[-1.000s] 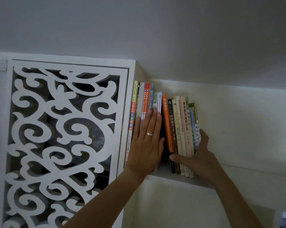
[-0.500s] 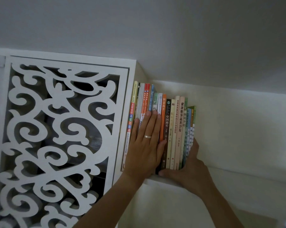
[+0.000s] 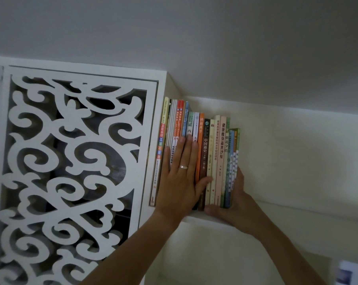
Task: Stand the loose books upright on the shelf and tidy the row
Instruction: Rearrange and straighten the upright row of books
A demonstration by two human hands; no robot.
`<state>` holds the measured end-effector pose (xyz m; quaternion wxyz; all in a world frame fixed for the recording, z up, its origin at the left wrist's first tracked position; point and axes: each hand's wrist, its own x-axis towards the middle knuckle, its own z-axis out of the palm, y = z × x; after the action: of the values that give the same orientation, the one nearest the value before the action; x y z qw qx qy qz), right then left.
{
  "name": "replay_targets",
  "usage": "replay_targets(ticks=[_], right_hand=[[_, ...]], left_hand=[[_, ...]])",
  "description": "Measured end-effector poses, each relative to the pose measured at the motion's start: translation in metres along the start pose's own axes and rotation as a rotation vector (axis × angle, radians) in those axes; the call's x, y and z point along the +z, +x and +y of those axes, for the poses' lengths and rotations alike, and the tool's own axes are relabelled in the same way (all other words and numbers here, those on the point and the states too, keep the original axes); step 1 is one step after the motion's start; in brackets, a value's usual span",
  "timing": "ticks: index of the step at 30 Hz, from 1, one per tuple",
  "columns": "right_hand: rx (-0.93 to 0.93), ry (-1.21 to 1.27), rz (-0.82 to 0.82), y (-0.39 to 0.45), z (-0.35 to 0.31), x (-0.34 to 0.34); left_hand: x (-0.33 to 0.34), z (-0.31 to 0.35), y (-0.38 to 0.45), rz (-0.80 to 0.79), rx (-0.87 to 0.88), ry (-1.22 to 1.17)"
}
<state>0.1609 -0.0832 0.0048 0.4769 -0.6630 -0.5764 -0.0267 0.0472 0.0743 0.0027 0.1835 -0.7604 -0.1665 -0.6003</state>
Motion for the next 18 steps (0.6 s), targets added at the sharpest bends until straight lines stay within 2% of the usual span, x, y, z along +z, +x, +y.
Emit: replay_targets(ticks=[8, 13, 16, 18], right_hand=[[0.010, -0.017, 0.037, -0.002, 0.001, 0.000], [0.033, 0.003, 0.034, -0.003, 0.003, -0.001], [0.045, 0.018, 0.033, -0.002, 0.004, 0.000], [0.046, 0.017, 0.030, -0.001, 0.003, 0.001]], left_hand=[[0.002, -0.002, -0.004, 0.074, 0.032, -0.124], [-0.017, 0.001, 0.050, 0.143, -0.093, -0.086], [-0.029, -0.006, 0.092, 0.098, -0.024, -0.009], [-0.031, -0.010, 0.100, 0.035, -0.007, -0.053]])
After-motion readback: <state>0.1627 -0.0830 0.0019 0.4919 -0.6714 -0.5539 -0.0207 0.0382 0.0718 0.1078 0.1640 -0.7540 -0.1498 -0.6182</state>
